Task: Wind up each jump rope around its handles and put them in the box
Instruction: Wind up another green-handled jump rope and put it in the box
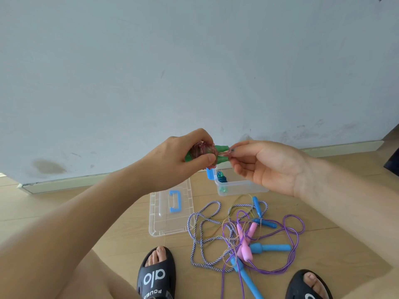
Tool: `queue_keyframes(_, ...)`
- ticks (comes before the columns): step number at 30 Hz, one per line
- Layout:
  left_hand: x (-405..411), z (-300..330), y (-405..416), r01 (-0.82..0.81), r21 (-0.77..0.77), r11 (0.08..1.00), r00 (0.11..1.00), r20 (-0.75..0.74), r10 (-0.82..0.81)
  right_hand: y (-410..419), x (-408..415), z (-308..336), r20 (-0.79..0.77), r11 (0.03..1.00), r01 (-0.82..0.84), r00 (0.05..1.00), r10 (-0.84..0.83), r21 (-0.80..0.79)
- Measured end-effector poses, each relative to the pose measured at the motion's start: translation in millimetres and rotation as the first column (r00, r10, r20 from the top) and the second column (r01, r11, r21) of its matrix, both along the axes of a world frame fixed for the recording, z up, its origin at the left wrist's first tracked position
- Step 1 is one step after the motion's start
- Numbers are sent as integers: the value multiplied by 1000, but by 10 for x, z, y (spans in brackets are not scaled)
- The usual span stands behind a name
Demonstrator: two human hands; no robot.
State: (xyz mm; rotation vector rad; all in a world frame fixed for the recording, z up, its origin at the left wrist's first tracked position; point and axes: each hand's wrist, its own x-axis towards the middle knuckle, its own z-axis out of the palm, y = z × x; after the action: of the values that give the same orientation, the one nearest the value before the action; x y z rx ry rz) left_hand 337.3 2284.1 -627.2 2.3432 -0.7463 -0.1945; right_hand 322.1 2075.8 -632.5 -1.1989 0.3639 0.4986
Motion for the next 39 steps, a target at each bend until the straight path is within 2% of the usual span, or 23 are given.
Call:
queue_keyframes(4,0,-11,-22,-6,35,999,1000,31,5,13,-29,-19,10,999,35,999,-35,13)
queue_keyframes(16,-3,-25,-62,-56,-7,998,998,3,56,58,-56,-29,41,990,128,991,-130,59)
queue_keyframes(24,-8,-5,-82,-87,-5,996,996,-8,87,78,-62,-30,73,990,130,988,-134,56)
queue_keyframes(32,6,-18,-89,-158,-77,984,986,-73,153,162,-89,-86,201,986,143,972,-123,-86)
queue_keyframes(39,17,1,-98,-178,-89,980,981,-89,170,189,-79,-84,244,974,201,955,-171,-103)
